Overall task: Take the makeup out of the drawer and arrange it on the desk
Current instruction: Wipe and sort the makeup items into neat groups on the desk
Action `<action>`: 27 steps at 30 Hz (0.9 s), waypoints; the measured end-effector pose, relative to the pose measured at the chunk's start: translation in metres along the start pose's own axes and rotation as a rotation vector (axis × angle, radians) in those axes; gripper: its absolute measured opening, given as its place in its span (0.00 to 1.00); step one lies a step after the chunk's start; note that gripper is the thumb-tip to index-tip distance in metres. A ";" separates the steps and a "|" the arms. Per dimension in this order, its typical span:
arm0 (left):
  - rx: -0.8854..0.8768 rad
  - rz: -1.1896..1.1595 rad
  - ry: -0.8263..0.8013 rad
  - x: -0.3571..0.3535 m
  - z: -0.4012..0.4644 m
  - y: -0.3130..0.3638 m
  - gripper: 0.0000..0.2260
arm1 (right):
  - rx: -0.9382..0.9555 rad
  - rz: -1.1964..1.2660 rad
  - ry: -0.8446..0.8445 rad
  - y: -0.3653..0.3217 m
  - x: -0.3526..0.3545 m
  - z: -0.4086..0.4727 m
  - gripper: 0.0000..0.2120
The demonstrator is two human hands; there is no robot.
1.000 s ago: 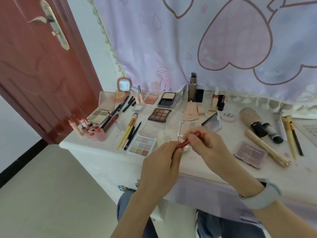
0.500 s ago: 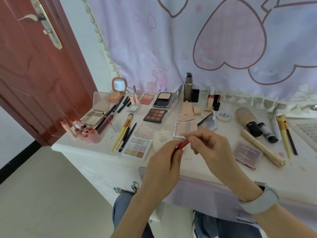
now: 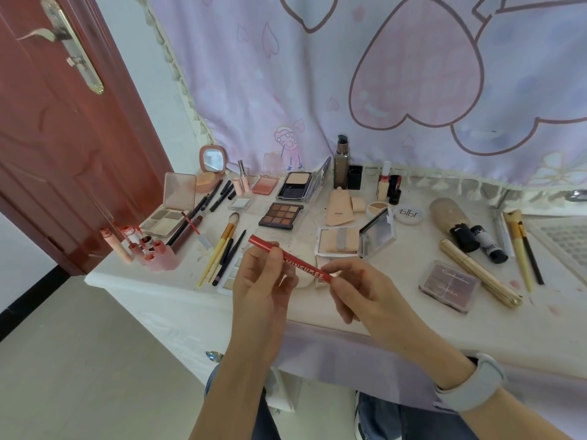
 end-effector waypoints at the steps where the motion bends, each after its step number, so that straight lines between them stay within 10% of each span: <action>1: -0.002 0.033 -0.017 0.001 0.001 0.002 0.02 | 0.009 0.054 0.052 -0.001 0.007 0.001 0.07; 9: -0.297 1.254 -0.485 -0.044 -0.022 -0.003 0.06 | 0.170 0.034 0.166 -0.028 0.039 0.003 0.09; 21: -0.275 1.247 -0.451 -0.051 -0.020 -0.019 0.13 | 0.236 -0.026 0.240 -0.040 0.068 -0.010 0.09; 27: -0.063 0.921 -0.313 -0.025 -0.021 -0.026 0.28 | 0.513 -0.112 0.926 -0.052 0.143 -0.085 0.09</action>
Point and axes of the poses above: each hand's wrist, its own z-axis towards the middle knuckle, its own x-axis out of the back of the hand, y = z × x, the point moved 9 cm from there along z, towards the middle knuckle, and after that the axes turned 3 degrees about -z, right-handed, at the moved point
